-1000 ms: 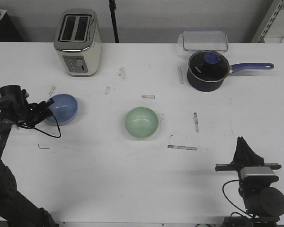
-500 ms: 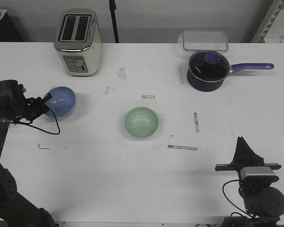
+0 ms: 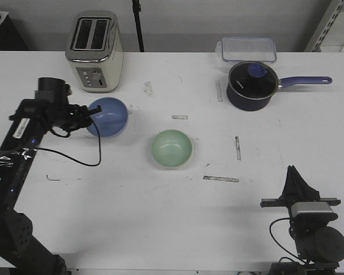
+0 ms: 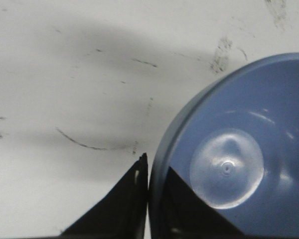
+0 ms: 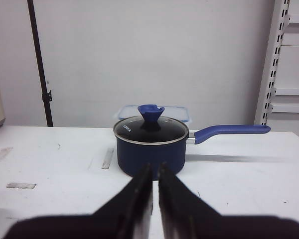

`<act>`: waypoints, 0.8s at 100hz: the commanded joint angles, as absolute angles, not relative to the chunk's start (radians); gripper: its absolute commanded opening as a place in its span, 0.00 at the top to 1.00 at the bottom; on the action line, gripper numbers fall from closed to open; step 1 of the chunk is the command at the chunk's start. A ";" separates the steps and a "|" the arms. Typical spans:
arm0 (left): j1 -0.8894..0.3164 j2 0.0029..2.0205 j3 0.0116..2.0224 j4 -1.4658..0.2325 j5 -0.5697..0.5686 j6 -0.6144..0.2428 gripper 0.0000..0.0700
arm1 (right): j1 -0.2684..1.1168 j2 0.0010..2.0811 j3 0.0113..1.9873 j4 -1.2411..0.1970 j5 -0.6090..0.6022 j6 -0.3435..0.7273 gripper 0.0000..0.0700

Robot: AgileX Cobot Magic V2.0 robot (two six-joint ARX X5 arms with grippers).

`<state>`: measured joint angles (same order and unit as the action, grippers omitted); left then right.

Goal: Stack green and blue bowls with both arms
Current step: 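Lift the blue bowl and carry it over the green bowl, then lower the blue bowl into the green bowl and open the left gripper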

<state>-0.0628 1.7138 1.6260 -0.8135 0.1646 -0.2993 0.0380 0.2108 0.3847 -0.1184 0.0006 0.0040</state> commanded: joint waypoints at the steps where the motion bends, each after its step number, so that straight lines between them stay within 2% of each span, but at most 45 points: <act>1: -0.149 1.724 1.662 -0.815 0.108 -0.295 1.00 | 0.038 0.208 0.385 -0.105 0.000 0.002 0.98; 21: -0.361 1.777 1.707 -0.815 0.105 -0.305 1.00 | 0.038 0.208 0.385 -0.105 0.000 0.002 0.98; 40: -0.480 1.877 1.786 -0.859 0.147 -0.308 1.00 | 0.038 0.208 0.385 -0.105 0.000 0.002 0.98; 80: -0.516 1.963 1.809 -0.863 0.166 -0.306 0.99 | 0.038 0.208 0.385 -0.105 0.000 0.002 0.98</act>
<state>-0.5106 1.9316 1.7794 -0.8627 0.1619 -0.3027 0.0380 0.2108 0.3847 -0.1181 0.0006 0.0040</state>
